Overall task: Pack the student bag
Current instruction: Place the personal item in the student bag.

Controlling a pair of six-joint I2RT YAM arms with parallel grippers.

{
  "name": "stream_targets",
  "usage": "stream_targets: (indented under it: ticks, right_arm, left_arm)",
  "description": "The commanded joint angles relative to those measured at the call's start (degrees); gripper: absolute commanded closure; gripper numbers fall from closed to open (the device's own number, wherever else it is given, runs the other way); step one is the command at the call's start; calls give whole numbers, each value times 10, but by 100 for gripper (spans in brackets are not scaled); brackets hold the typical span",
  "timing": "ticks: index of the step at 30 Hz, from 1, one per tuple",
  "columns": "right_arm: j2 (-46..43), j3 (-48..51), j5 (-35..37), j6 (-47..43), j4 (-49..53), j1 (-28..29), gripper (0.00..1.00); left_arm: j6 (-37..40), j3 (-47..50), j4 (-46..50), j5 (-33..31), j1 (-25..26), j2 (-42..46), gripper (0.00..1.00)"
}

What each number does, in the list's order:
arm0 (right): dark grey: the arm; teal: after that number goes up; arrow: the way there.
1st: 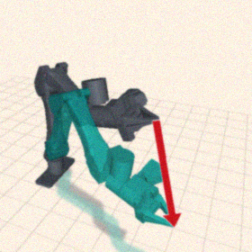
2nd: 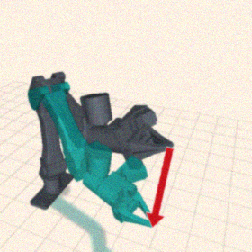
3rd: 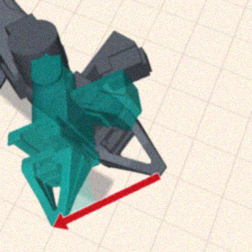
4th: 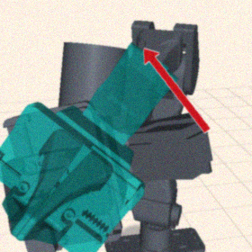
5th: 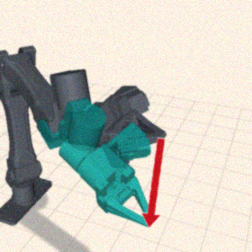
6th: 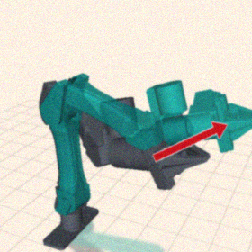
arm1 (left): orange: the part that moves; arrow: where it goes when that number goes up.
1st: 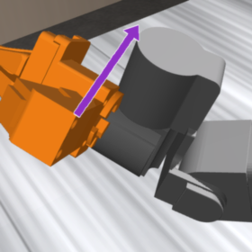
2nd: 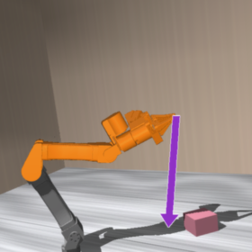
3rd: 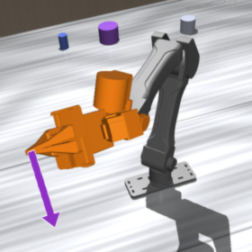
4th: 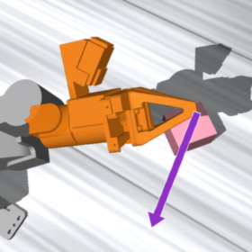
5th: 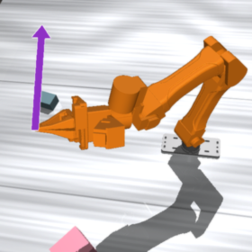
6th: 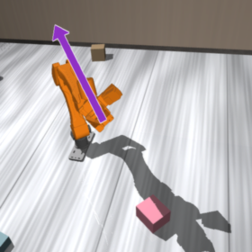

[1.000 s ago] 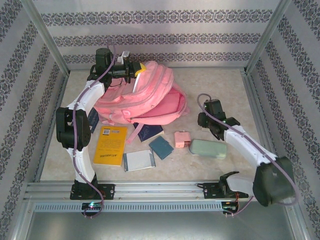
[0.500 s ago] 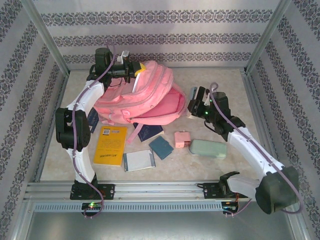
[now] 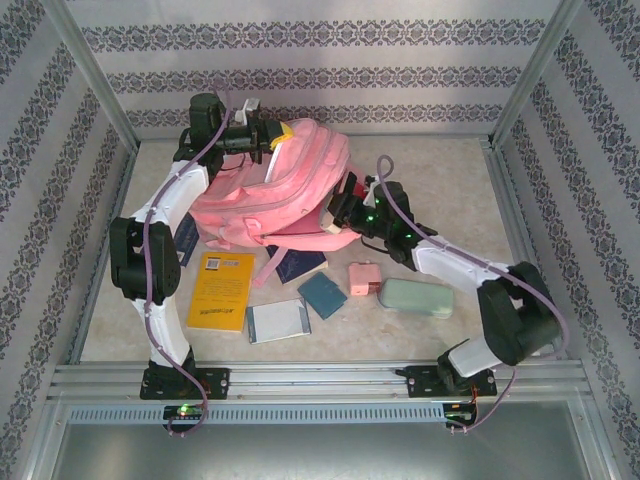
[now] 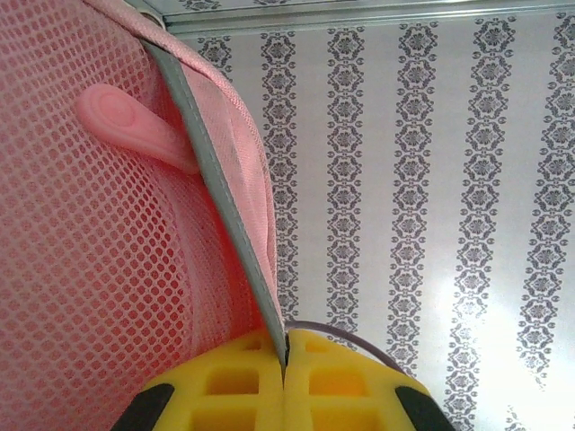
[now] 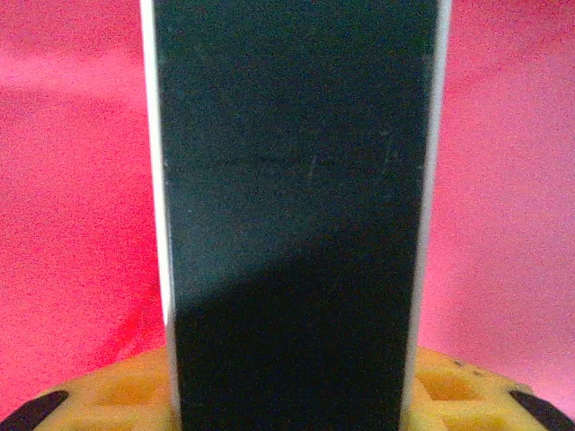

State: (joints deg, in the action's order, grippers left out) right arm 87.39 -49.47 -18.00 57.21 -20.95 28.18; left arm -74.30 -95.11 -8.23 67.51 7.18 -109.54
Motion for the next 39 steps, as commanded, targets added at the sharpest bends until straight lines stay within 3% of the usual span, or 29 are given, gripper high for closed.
stream_targets:
  ticks: [1,5,8,17,21,23,25,28,39]
  right_arm:
    - [51,-25,25,50,-155,20,74]
    - [126,-44,23,91,-261,36,74]
    - [176,-92,8,104,-281,52,71]
    - [280,-248,-31,89,-151,101,63]
    - [329,-294,-21,133,-124,115,57]
    - [347,-314,-33,143,-124,120,43]
    - [349,-325,-34,135,-113,124,30]
    - [336,-320,-37,114,-103,123,24]
    - [284,-265,-55,90,-128,105,20]
  left_arm:
    - [-31,-8,-110,28,12,48,100]
    - [-31,-9,-113,31,20,52,100]
    - [-32,-12,-113,32,21,53,100]
    - [-50,-39,-131,31,30,39,100]
    - [-71,-41,-159,30,33,33,100]
    - [-72,-42,-161,32,32,32,100]
    - [-71,-42,-159,31,32,31,100]
    - [-71,-42,-159,31,30,29,100]
    - [-73,-30,-160,25,7,29,100]
